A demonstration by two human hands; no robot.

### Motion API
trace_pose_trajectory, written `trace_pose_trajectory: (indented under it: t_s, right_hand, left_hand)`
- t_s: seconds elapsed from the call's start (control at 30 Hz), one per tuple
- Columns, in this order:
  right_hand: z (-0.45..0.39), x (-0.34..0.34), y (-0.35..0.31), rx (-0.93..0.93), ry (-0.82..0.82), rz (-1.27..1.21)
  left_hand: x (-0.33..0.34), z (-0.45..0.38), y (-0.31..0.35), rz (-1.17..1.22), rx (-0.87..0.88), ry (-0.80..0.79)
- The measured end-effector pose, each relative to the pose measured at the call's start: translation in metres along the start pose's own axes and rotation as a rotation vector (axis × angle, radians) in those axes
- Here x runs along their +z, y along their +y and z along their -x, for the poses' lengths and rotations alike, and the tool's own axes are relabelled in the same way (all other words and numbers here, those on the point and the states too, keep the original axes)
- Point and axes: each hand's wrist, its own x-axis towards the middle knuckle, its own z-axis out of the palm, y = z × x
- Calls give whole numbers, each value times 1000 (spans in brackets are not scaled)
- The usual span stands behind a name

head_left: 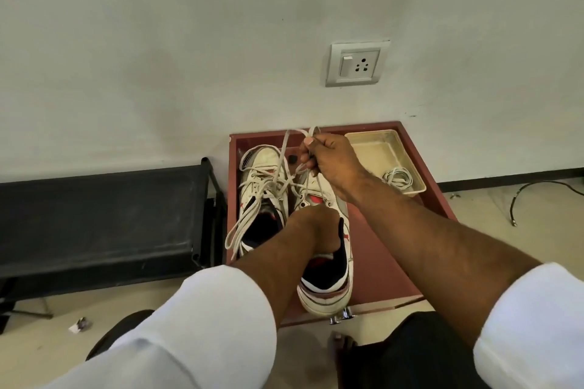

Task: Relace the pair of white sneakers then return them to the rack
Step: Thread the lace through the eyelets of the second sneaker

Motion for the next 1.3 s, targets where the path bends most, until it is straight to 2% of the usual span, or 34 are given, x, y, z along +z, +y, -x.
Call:
trace_pose_trajectory:
  t_s: [0.1, 0.2, 0.3, 0.37, 0.4, 0.47, 0.57, 0.6, 0.63, 0.7, 0.77, 0.9, 0.97, 1.07, 1.17, 1.3]
  right_hand:
    - [5, 0, -43, -109, 60, -36]
    - [-4, -4, -109, -297, 164, -235]
    - [-5, -4, -139, -298, 122, -318]
    - [-5, -12, -134, -256, 79, -320]
    - [-4, -17, -128, -244, 72, -322]
    - [-2, -25, -124, -242, 81, -323]
    - [2, -29, -129, -263, 69, -292]
    - [4, -29, -130, -271, 46, -265]
    - [7, -29, -133, -276, 15, -231]
    - [12, -28, -138, -280, -51, -165]
    - [14, -28, -139, -283, -85, -136]
    - [6, -40, -124, -202, -92, -219]
    - [-1, -47, -100, -44, -131, -154]
    - [2, -47, -43, 188, -182, 45]
    - [20, -35, -1, 133, -189, 165]
    - [23, -14, 12, -37, -252, 94]
  left_hand:
    - [0, -2, -2, 67, -11, 13]
    - [-5, -6, 0, 35, -40, -88]
    - [-10, -6, 3, 39, -60, -134]
    - [-14, -7, 2, 110, -89, -188]
    - [-14, -6, -1, 194, -90, -164]
    - [-14, -5, -8, 437, -130, 41]
    - [-20, 1, -22, 862, -293, 703]
    - [-27, 1, -25, 929, -257, 795]
    - [-35, 1, -27, 1001, -171, 762]
    - [-56, 0, -25, 1104, -20, 550]
    - [-74, 3, -22, 1081, 42, 461]
    - [-81, 7, -30, 983, 52, 495]
    - [-78, 6, -36, 1056, 34, 513]
    - [-74, 1, -40, 1153, -39, 619]
    - [-78, 0, -41, 1035, -28, 683]
    - [-84, -7, -39, 893, 7, 630]
